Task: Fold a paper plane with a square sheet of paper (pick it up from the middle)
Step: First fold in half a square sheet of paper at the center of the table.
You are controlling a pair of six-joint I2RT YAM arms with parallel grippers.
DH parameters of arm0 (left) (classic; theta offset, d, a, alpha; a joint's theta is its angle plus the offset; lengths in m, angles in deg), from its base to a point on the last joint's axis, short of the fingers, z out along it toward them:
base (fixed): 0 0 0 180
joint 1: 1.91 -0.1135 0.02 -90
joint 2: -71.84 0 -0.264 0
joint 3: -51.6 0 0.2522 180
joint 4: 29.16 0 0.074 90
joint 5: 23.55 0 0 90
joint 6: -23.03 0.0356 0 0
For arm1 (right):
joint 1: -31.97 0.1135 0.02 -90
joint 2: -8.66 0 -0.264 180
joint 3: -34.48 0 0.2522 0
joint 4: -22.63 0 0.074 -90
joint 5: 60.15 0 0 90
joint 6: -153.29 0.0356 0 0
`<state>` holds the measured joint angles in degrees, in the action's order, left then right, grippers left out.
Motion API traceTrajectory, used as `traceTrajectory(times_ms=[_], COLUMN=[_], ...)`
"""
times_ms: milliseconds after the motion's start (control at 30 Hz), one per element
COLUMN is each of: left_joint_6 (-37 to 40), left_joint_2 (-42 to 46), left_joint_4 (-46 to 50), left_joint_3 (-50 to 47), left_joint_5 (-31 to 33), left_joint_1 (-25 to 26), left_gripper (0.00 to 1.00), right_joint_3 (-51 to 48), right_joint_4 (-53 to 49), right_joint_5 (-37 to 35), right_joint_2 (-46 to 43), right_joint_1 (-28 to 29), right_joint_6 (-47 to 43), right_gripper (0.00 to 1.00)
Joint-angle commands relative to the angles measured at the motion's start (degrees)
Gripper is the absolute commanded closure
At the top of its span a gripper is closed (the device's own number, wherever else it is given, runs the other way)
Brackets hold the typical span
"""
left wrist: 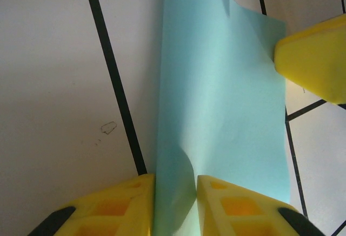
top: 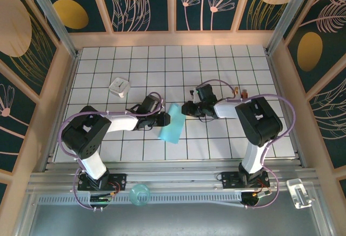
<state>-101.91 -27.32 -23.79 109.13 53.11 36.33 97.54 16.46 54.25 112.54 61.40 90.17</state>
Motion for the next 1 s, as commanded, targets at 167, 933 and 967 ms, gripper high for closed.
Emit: traceTrajectory(times_ms=[167, 933, 967], left_joint_6=[1.7, 4.3, 3.7], left_joint_2=[-0.8, -0.4, -0.2], left_joint_4=[7.3, 13.2, 12.6], left_joint_3=[0.1, 2.4, 2.0], left_joint_5=[-1.7, -3.7, -3.9], left_joint_1=[0.6, 1.0, 1.0], left_gripper=[0.57, 0.66, 0.67], right_joint_3=[-0.2, 0.7, 0.8], right_joint_4=[-0.2, -1.0, -1.0], right_joint_5=[-2.4, -2.9, -2.9], right_joint_2=[2.5, 3.9, 3.9], right_joint_1=[0.3, 0.2, 0.1], right_joint_6=[-1.3, -2.3, -2.4], right_gripper=[0.77, 0.77, 0.77])
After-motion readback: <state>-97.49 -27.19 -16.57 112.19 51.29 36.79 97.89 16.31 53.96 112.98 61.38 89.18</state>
